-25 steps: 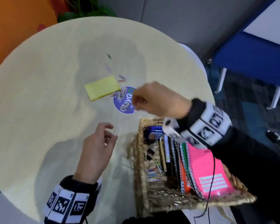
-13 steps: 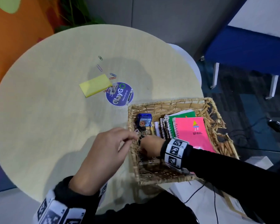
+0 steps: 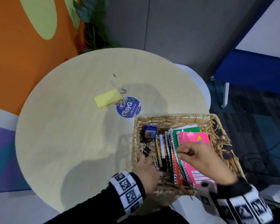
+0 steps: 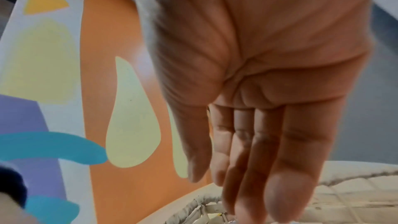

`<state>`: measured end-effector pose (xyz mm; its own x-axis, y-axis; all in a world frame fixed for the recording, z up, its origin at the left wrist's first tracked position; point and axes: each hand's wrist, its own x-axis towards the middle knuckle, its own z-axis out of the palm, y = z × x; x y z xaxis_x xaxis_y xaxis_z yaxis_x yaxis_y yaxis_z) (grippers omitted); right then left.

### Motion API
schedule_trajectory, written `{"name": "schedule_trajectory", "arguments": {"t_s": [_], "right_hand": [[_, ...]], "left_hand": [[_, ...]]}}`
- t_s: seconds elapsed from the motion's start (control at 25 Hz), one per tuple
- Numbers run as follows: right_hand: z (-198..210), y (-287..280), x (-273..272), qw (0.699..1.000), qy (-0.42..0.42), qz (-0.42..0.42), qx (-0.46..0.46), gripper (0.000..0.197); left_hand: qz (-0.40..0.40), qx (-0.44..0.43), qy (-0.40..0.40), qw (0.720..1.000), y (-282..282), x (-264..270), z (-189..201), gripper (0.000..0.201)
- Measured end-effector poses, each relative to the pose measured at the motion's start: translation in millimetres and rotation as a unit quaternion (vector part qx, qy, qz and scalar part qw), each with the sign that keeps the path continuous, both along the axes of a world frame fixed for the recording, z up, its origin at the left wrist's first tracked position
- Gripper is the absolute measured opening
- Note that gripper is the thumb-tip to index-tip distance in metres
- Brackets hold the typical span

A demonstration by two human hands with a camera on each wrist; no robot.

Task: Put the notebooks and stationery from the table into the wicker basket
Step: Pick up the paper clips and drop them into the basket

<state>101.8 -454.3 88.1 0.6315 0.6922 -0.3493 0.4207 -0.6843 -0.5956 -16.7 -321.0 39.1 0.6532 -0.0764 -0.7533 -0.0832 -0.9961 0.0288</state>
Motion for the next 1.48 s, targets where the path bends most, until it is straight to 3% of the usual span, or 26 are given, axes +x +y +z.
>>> {"name": "schedule_trajectory", "arguments": {"t_s": [0.16,0.24,0.28,0.36,0.44,0.52,0.6,0.68,0.76,1.04,1.32,1.48], "right_hand": [[-15,-17,-15,0.998,0.038,-0.040,0.028,0.019],[-27,-18,-16,0.998,0.034,-0.042,0.042,0.029],[-32,-18,-15,0.997,0.032,-0.041,0.049,0.032],[-35,-11,-11,0.997,0.035,-0.046,0.058,0.032],[-30,1,-2,0.996,0.040,-0.044,0.068,0.026],[-17,21,14,0.994,0.027,-0.044,0.096,0.023],[2,47,32,0.992,0.014,-0.027,0.119,0.005],[17,77,52,0.991,-0.005,-0.004,0.131,0.015],[24,105,73,0.992,-0.020,-0.008,0.128,0.009],[30,190,117,0.989,-0.087,0.029,0.115,0.006],[-23,293,153,0.983,-0.101,0.156,0.007,0.014],[-65,366,167,0.984,-0.110,0.139,-0.009,0.018]], "left_hand": [[-0.023,-0.011,0.022,0.999,2,9,-1,0.024],[0.042,-0.099,-0.082,0.991,14,11,4,0.021],[0.094,-0.152,-0.169,0.969,27,14,10,0.022],[0.231,-0.221,-0.325,0.890,64,26,21,0.022],[0.355,-0.196,-0.417,0.814,116,44,18,0.019],[0.422,-0.116,-0.436,0.786,172,63,0,0.019],[0.465,-0.051,-0.387,0.794,214,78,-31,0.023],[0.477,-0.029,-0.342,0.809,238,91,-59,0.025],[0.463,-0.010,-0.335,0.821,250,102,-77,0.026],[0.421,0.016,-0.311,0.852,264,122,-104,0.025],[0.395,0.026,-0.306,0.866,263,129,-118,0.018],[0.362,0.039,-0.310,0.878,258,128,-109,0.020]]}}
